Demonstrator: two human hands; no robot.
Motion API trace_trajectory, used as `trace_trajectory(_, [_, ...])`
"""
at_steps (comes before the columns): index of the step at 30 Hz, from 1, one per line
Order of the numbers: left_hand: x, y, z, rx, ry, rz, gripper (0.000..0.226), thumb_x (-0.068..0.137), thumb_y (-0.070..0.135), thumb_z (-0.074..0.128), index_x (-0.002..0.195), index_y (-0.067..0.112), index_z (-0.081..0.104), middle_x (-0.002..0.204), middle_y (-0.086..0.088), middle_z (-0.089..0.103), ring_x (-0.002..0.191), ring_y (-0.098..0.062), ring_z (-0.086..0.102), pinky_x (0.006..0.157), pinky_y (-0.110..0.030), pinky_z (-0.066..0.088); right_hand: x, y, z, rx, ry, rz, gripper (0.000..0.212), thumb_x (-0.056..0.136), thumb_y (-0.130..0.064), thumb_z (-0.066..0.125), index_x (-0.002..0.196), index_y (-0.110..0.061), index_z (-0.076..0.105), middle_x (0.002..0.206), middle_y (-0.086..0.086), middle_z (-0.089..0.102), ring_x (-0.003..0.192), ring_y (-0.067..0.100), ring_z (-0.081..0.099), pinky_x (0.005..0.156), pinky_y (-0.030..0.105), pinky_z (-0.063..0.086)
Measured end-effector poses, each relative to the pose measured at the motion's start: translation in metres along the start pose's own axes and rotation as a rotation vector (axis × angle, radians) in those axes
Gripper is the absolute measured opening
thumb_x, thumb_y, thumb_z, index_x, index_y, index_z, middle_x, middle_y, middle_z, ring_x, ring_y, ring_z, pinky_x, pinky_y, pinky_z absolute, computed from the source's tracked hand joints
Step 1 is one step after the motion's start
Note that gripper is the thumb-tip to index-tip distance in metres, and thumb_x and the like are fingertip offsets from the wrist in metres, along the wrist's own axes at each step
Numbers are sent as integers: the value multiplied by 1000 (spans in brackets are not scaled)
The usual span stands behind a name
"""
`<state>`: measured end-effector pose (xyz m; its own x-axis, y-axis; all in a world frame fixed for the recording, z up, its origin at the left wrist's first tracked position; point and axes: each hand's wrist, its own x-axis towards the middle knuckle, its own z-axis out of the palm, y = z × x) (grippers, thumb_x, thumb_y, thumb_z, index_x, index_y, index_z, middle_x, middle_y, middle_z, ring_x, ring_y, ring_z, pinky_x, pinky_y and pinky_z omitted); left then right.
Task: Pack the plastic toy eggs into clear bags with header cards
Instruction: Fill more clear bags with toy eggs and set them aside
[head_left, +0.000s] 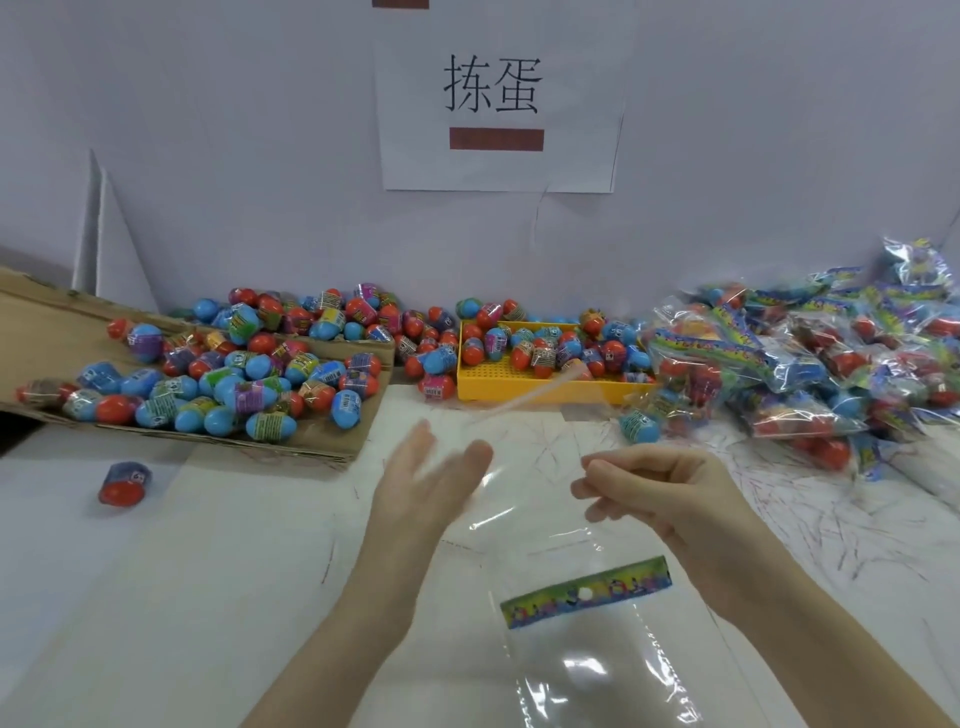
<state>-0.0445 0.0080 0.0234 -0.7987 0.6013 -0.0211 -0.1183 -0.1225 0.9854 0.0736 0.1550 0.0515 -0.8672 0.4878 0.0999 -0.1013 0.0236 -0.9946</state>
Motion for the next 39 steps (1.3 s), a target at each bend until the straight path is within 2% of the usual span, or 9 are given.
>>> trace_trajectory(5, [-13,9,7,-110,-176,-7,33,52,34,70,79,18,78,80,-6,75,61,-15,70,61,-23,57,-5,-2,8,38,-26,32,21,44,-25,75,60,-12,74,62,10,69,51,15,62,56,19,52])
trace_trajectory(13, [-33,27,16,-60,15,253,15,44,26,74,55,17,75,61,-3,72,48,-13,66,51,-15,50,-19,-10,20,-141,186,-139,56,49,-59,81,96,-31,67,99,-15,69,86,4,65,74,23,51])
trace_trajectory(15, [-37,27,21,95,166,454,10,49,28,78,58,23,75,58,9,70,50,-2,64,53,-8,47,-30,-12,35,-296,376,-307,56,52,-63,75,100,-39,59,101,-22,64,90,1,61,73,20,49])
trace_trajectory(19, [-37,18,25,813,319,975,12,70,30,63,62,24,70,58,14,66,54,-5,54,50,-14,40,-44,-11,63,-302,82,-275,65,44,-55,74,106,-45,58,98,-21,66,89,2,64,71,13,48])
trace_trajectory(24, [-47,25,21,780,23,698,45,61,52,57,102,35,66,85,24,68,76,5,61,63,-10,49,-32,-2,53,58,123,-81,46,60,-28,81,103,-25,66,87,2,73,82,15,68,69,23,53])
trace_trajectory(28, [-35,28,7,431,181,470,40,62,64,56,93,40,61,94,29,61,89,4,58,70,-16,47,-17,3,38,136,42,26,29,73,-21,55,98,-11,68,81,14,72,66,21,67,57,20,51])
trace_trajectory(31, [-10,26,4,451,77,51,82,47,75,61,118,36,51,117,25,53,110,-1,51,93,-28,45,-4,5,33,66,-111,78,27,72,-25,57,91,-14,72,84,13,72,66,22,68,57,21,52])
trace_trajectory(36, [20,1,-10,-213,-80,-326,70,46,14,77,114,8,57,84,-7,75,70,-12,71,51,-15,51,44,1,17,-148,-367,182,34,69,-37,62,98,-21,70,87,6,73,71,15,68,61,18,53])
trace_trajectory(39, [29,-18,-11,-281,16,-365,39,41,7,76,80,5,73,64,-6,70,50,-10,65,41,-12,45,102,9,-5,-383,-17,143,53,70,-51,59,104,-11,66,78,1,71,62,8,61,49,13,47])
